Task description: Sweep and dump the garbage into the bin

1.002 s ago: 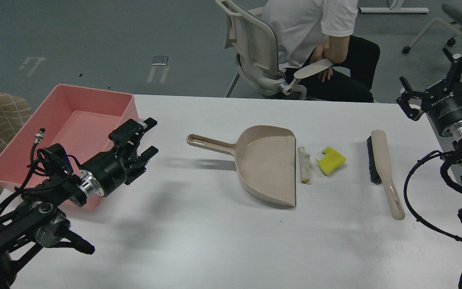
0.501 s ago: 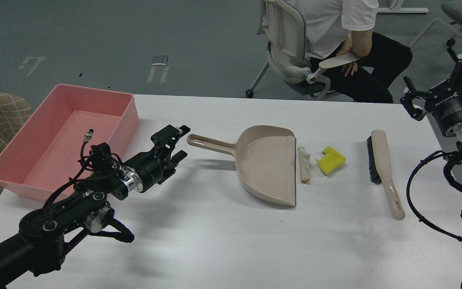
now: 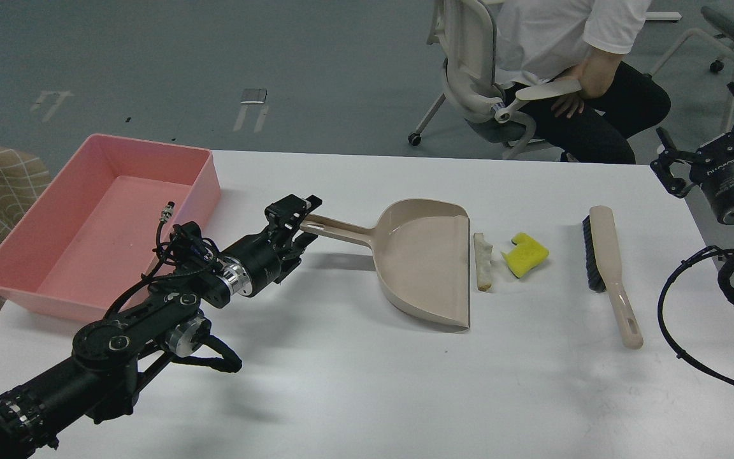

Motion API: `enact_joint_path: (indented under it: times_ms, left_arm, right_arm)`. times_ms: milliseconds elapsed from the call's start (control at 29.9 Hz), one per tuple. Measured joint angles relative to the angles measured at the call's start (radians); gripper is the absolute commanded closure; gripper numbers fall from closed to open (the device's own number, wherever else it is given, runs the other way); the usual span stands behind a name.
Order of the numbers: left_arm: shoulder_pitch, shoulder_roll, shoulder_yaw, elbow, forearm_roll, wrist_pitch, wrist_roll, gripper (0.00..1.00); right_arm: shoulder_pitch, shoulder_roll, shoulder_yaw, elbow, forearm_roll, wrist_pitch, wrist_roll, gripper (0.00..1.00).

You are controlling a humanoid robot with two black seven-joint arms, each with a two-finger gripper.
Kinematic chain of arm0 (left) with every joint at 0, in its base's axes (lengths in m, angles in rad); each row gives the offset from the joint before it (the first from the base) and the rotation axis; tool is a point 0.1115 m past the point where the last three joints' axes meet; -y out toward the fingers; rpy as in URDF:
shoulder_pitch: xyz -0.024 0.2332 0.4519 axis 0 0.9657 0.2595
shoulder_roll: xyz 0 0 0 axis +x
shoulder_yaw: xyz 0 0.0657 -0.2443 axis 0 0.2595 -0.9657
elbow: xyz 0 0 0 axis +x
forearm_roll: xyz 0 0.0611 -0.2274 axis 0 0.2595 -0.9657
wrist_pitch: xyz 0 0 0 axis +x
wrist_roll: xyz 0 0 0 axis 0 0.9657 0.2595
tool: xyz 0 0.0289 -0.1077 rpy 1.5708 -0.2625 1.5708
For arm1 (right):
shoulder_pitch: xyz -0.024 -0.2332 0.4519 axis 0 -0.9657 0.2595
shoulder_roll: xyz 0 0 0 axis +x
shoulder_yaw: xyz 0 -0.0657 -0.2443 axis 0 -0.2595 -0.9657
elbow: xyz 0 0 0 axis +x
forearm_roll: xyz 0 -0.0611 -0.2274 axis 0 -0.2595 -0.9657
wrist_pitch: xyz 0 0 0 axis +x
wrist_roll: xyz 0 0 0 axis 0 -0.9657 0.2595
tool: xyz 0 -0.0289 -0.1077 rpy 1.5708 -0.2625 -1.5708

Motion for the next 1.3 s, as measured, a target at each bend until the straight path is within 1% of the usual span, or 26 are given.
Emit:
enact_joint_path:
  times_ms: [234,334,367,401,668,701,735,801,835,935,1002,1102,1135,1202,1302]
  left_arm:
    - [-0.003,-0.014,-0.005,0.011,-0.006,-0.002,0.0,0.27]
    - [-0.003,-0.025,-0.002,0.011,-0.006,-0.001,-0.001,0.34]
    - [-0.003,-0.028,-0.001,0.011,-0.005,0.0,-0.002,0.4]
    - [-0.003,-0.034,0.0,0.011,-0.004,0.0,-0.002,0.42]
    - [0.0,-0.045,0.006,0.001,0.001,0.001,-0.01,0.44]
    - [0.001,-0.045,0.007,0.001,0.003,0.001,-0.01,0.46]
    - [0.003,-0.045,0.007,0.0,0.004,0.001,-0.011,0.51]
    - [0.005,-0.045,0.008,0.0,0.007,0.001,-0.016,0.57]
    - [0.005,-0.045,0.008,0.0,0.007,0.001,-0.019,0.65]
    - [0.006,-0.039,0.011,0.001,0.009,0.001,-0.027,0.74]
    - [0.006,-0.037,0.017,0.006,0.011,0.001,-0.032,0.78]
    - [0.0,-0.037,0.032,0.01,0.011,0.003,-0.041,0.82]
    - [-0.001,-0.038,0.034,0.01,0.012,0.005,-0.042,0.85]
    - [-0.002,-0.04,0.036,0.011,0.012,0.005,-0.046,0.88]
    - [-0.002,-0.041,0.037,0.011,0.012,0.006,-0.057,0.91]
  right_arm:
    - [-0.008,0.0,0.0,0.0,0.0,0.0,0.0,0.0]
    - [-0.011,0.0,0.0,-0.002,0.0,0.0,0.0,0.0]
    - [-0.011,0.0,0.0,-0.002,0.0,0.0,0.0,0.0]
    - [-0.011,0.0,0.0,-0.002,0.0,0.0,0.0,0.0]
    - [-0.012,0.0,0.0,-0.005,0.0,0.0,0.0,0.0]
    - [-0.012,0.0,0.0,-0.005,0.0,0.0,0.0,0.0]
    - [-0.013,0.0,0.0,-0.005,0.0,0.0,0.0,0.0]
    - [-0.015,0.0,-0.001,-0.005,0.0,0.0,0.0,0.0]
    - [-0.016,0.001,-0.001,-0.005,0.0,0.0,0.0,0.0]
    - [-0.019,0.001,-0.002,-0.005,0.0,0.0,0.0,0.0]
    - [-0.02,0.001,-0.002,-0.005,0.0,0.0,0.0,0.0]
    - [-0.02,-0.003,-0.002,-0.005,0.0,0.0,0.0,0.0]
    - [-0.02,-0.006,-0.001,-0.005,0.0,0.0,0.0,0.0]
    - [-0.02,-0.008,-0.001,-0.005,0.0,0.0,0.0,0.0]
    - [-0.021,-0.01,0.0,-0.002,-0.001,0.0,0.0,0.0]
